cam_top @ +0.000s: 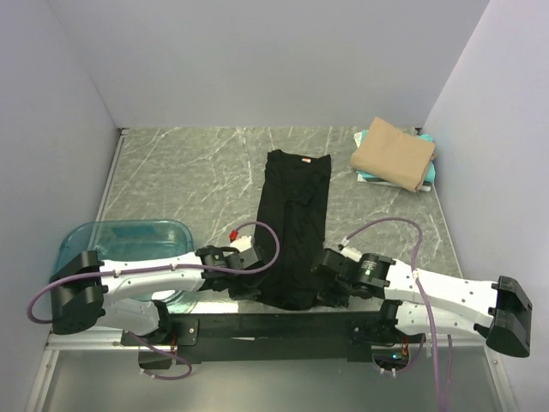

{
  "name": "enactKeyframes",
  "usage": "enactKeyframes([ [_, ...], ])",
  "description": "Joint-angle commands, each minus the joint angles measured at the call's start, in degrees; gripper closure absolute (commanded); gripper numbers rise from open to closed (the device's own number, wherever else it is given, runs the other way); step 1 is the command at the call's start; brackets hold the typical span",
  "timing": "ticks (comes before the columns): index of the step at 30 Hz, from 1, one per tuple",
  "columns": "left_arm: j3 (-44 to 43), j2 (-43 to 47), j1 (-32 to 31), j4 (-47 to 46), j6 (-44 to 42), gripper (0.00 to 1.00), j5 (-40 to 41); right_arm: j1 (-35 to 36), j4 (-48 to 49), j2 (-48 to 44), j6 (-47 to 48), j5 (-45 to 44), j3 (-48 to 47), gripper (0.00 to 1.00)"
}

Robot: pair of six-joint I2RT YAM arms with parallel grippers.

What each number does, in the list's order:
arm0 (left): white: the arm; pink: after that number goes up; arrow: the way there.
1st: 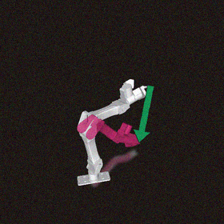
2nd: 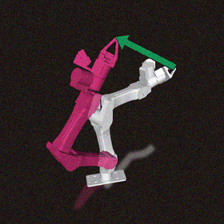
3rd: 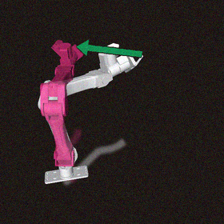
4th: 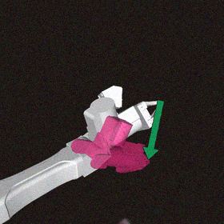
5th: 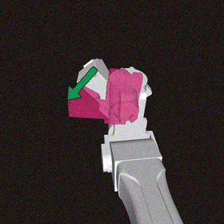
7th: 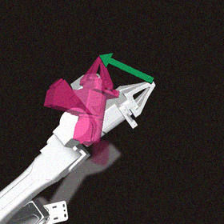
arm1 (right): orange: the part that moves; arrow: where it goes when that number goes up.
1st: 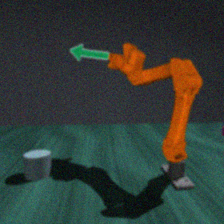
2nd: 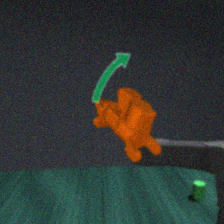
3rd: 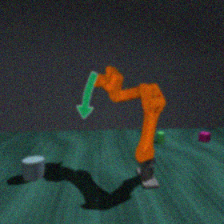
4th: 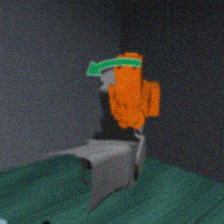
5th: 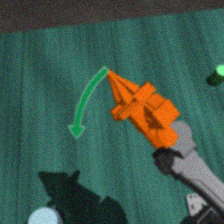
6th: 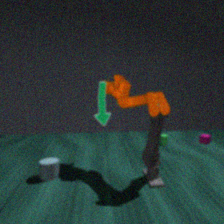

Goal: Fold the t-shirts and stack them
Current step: Fold the tshirt

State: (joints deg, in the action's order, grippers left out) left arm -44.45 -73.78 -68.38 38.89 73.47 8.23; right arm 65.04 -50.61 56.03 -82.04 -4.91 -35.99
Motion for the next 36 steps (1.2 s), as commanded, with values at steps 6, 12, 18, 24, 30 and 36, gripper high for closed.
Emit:
enactKeyframes([
  [6, -5.7, -2.1, 2.5, -0.1, -5.6, 0.99, 4.7, -9.5, -0.7, 0.3, 9.4, -4.2, -3.5, 1.00],
  [12, -6.9, -3.4, 7.7, -3.5, -9.9, 0.99, 3.6, -16.1, 0.1, 5.5, 17.3, -5.7, -8.1, 1.00],
  [18, -10.8, -8.1, 13.2, -6.3, -16.2, 0.99, 1.8, -22.8, 2.1, 10.3, 24.6, -5.2, -11.8, 1.00],
  [24, -15.6, -13.1, 18.9, -7.2, -22.1, 0.99, 0.7, -29.0, 3.7, 17.3, 32.0, -5.2, -17.2, 1.00],
  [30, -21.0, -19.5, 24.7, -8.4, -26.8, 0.99, -1.6, -34.9, 4.6, 24.4, 37.4, -4.9, -23.5, 1.00],
  [36, -28.6, -27.3, 29.4, -7.8, -31.9, 0.99, -3.5, -38.8, 5.7, 32.5, 41.8, -3.7, -30.4, 1.00],
])
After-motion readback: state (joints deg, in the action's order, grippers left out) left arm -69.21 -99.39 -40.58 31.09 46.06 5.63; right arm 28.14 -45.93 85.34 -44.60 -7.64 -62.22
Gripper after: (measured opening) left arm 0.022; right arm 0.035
